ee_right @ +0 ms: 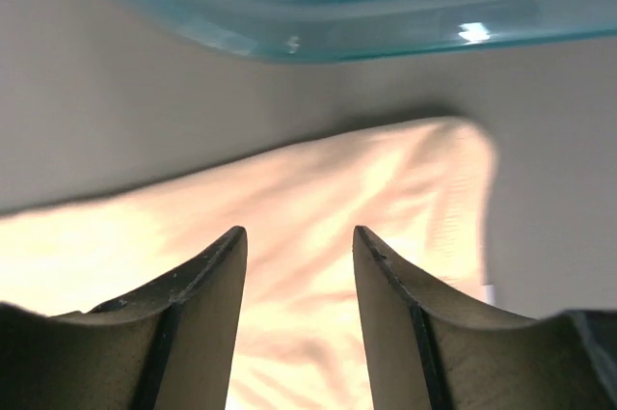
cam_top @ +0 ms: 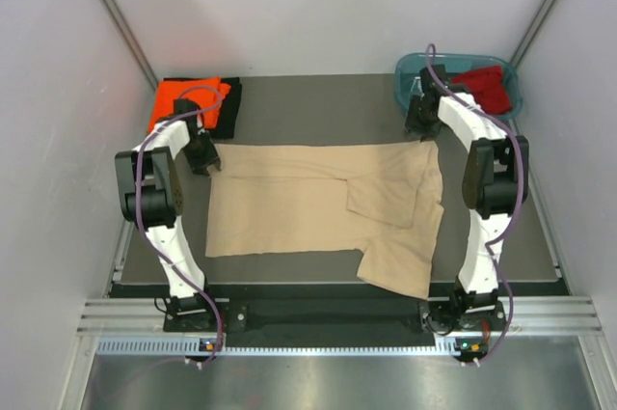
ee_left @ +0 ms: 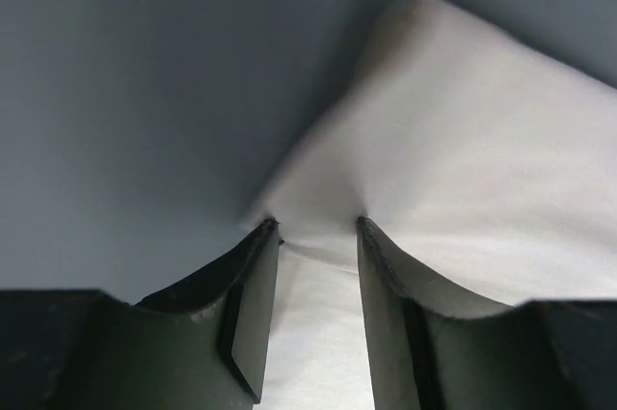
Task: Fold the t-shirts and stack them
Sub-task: Fold the tshirt
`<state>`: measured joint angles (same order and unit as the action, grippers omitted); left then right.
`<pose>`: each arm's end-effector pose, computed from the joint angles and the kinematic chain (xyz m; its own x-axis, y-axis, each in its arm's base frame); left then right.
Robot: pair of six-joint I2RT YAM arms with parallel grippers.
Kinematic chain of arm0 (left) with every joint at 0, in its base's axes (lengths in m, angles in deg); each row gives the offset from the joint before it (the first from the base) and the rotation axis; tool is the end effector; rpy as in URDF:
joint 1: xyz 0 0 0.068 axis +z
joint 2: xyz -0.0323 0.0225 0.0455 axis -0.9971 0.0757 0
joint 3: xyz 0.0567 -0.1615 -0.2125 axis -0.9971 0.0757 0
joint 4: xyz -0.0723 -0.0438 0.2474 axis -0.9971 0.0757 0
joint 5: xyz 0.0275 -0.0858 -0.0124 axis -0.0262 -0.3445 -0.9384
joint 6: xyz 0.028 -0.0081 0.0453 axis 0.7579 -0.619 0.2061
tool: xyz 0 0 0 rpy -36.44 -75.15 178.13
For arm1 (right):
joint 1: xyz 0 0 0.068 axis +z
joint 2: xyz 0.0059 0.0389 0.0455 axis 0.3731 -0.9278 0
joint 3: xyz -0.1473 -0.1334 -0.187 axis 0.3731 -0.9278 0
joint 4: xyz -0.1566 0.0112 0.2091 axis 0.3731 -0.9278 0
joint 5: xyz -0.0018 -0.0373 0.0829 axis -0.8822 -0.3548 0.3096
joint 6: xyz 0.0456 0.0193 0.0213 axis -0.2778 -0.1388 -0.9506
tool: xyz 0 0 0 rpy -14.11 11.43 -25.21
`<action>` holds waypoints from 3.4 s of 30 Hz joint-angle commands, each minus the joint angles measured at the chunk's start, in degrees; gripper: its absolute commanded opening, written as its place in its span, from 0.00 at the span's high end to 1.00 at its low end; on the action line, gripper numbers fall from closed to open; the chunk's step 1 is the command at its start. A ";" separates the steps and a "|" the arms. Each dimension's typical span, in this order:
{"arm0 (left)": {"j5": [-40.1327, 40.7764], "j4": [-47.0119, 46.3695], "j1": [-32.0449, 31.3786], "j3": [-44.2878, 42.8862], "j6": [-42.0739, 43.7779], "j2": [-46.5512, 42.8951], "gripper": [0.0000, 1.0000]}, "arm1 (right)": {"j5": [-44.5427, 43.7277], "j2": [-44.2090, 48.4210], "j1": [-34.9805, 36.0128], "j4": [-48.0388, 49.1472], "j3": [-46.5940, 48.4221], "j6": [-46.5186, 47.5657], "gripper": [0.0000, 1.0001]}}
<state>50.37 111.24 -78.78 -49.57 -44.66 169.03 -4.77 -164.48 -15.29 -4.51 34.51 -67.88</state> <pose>0.4061 0.0471 0.1695 -0.8520 -0.4344 -0.2923 -0.4062 0.9006 -0.1545 0.4483 0.0499 0.2202 -0.8504 0.2771 -0.4473 0.2475 0.9608 0.1246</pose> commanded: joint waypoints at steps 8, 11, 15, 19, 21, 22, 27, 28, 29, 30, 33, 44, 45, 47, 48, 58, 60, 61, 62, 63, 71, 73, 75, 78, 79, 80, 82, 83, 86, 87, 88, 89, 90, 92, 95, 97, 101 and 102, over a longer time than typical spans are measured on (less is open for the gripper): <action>11.27 5.36 7.63 0.85 4.22 0.93 0.56 | 0.97 -4.79 6.22 -3.15 8.33 4.02 0.51; 9.34 4.22 7.45 1.98 3.95 -3.88 0.56 | -0.53 -5.15 6.40 -4.22 10.01 5.16 0.51; 5.65 4.92 7.45 2.25 3.60 -9.34 0.54 | -1.50 -3.92 6.48 -4.30 9.92 7.01 0.51; -0.68 3.43 7.45 3.21 3.78 -13.21 0.45 | 0.24 -1.29 6.40 -3.87 8.25 6.66 0.51; -2.87 2.90 7.45 3.22 3.16 -13.31 0.43 | 1.48 -0.75 6.40 -3.95 7.64 5.88 0.51; -4.01 2.38 7.45 3.13 2.81 -13.22 0.43 | 2.18 -0.32 6.40 -4.04 7.46 5.78 0.51; -13.42 -0.62 7.45 4.09 0.62 -12.34 0.44 | 2.72 1.27 4.29 -3.78 4.22 3.77 0.50; -15.17 -1.57 7.37 4.36 0.26 -12.52 0.44 | 2.98 2.14 3.68 -3.43 2.47 3.59 0.50; -16.14 -2.37 7.19 5.40 -0.44 -12.87 0.44 | 2.81 2.50 2.45 -3.25 1.75 3.50 0.50; -16.85 -2.81 6.93 5.94 -0.79 -13.30 0.44 | 2.54 2.85 2.01 -3.25 0.70 3.41 0.50; -17.73 -3.52 5.79 7.78 -2.02 -14.80 0.44 | 2.10 4.34 -0.63 -3.42 -1.58 3.24 0.50; -12.46 -1.15 -5.02 21.93 -6.15 -32.28 0.45 | 5.88 18.22 -1.61 -10.27 -12.21 6.66 0.50; -11.94 -1.06 -6.68 22.81 -6.42 -34.64 0.45 | 6.32 21.45 -0.99 -10.54 -15.62 7.10 0.50; -11.41 -0.97 -10.89 25.18 -7.03 -36.33 0.45 | 7.20 24.89 0.50 -10.89 -21.68 6.49 0.50; -10.97 -1.06 -12.05 26.15 -7.30 -37.12 0.45 | 8.07 28.13 0.86 -10.81 -23.81 6.05 0.50; -12.38 -0.62 -17.77 28.53 -9.85 -41.08 0.46 | 15.81 43.80 -4.32 -8.70 -48.95 -4.49 0.53; -12.03 0.96 -17.69 28.62 -9.58 -42.48 0.46 | 16.16 46.95 -5.55 -9.22 -52.11 -6.25 0.55; -11.41 1.40 -17.68 28.79 -9.76 -42.84 0.46 | 16.77 47.93 -7.47 -9.22 -53.17 -6.52 0.55; -11.41 2.19 -17.51 29.14 -10.11 -43.19 0.46 | 16.95 48.72 -8.53 -9.75 -54.75 -6.78 0.57; -11.50 2.19 -17.33 29.41 -10.37 -44.06 0.46 | 16.17 50.03 -9.07 -10.53 -55.38 -6.87 0.57; -11.32 3.07 -12.77 32.13 -14.50 -48.81 0.46 | 15.29 53.04 -11.89 -12.48 -63.37 -6.79 0.59; -10.62 4.30 -11.54 31.26 -14.77 -49.25 0.47 | 15.02 52.77 -11.97 -12.48 -64.08 -6.17 0.60; -10.44 5.00 -9.96 30.38 -15.21 -49.08 0.47 | 15.81 52.25 -11.97 -11.86 -64.78 -5.56 0.60; -9.57 6.15 -8.81 29.85 -16.52 -49.08 0.48 | 17.04 51.37 -11.89 -10.03 -66.36 -5.29 0.61; -8.69 6.24 -8.72 29.85 -17.14 -49.08 0.48 | 17.57 51.19 -11.89 -8.97 -66.72 -5.38 0.61; -8.25 6.24 -8.55 29.85 -17.58 -49.25 0.48 | 18.09 51.02 -11.89 -8.18 -66.98 -5.29 0.61; -7.98 6.24 -8.02 30.46 -18.72 -49.69 0.48 | 18.88 50.40 -11.89 -7.47 -66.98 -5.38 0.61; -7.98 6.24 -7.41 30.72 -18.98 -49.87 0.48 | 19.59 50.23 -11.89 -7.12 -67.42 -5.55 0.63; -7.89 6.76 -5.83 31.69 -20.13 -50.13 0.48 | 20.56 50.05 -11.89 -6.50 -68.38 -5.82 0.63; -7.89 6.76 -5.47 32.13 -20.91 -50.22 0.48 | 20.30 49.96 -11.89 -6.33 -68.56 -5.91 0.63; -7.89 6.85 -5.21 32.48 -21.27 -50.22 0.48 | 20.30 49.96 -11.89 -5.71 -68.74 -5.99 0.63; -7.72 6.94 -4.60 32.75 -21.53 -50.48 0.48 | 20.47 49.96 -11.89 -5.27 -68.92 -6.17 0.64; -7.72 7.03 -4.24 33.18 -22.06 -50.66 0.48 | 20.99 49.79 -11.89 -4.83 -69.00 -6.26 0.66; -7.19 7.29 -3.45 33.62 -22.68 -50.75 0.48 | 21.00 49.52 -11.89 -4.31 -69.01 -6.61 0.69; -6.84 7.64 -2.31 35.11 -23.47 -50.92 0.48 | 21.09 49.17 -11.89 -3.51 -69.01 -6.78 0.73; -6.66 7.99 -1.69 35.65 -24.00 -50.84 0.48 | 21.96 49.34 -11.89 -2.90 -69.09 -7.31 0.81; -4.91 9.66 -0.02 35.82 -25.05 -50.49 0.48 | 22.76 50.92 -11.97 -3.16 -68.57 -8.63 1.00; -4.56 9.93 0.24 35.82 -25.40 -50.31 0.48 | 22.84 52.14 -11.97 -4.12 -68.13 -8.72 1.00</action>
<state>43.95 119.44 -79.63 -14.18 -68.26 119.43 16.82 -114.95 -26.57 -9.15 -34.76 -75.23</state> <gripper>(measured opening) 0.521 0.009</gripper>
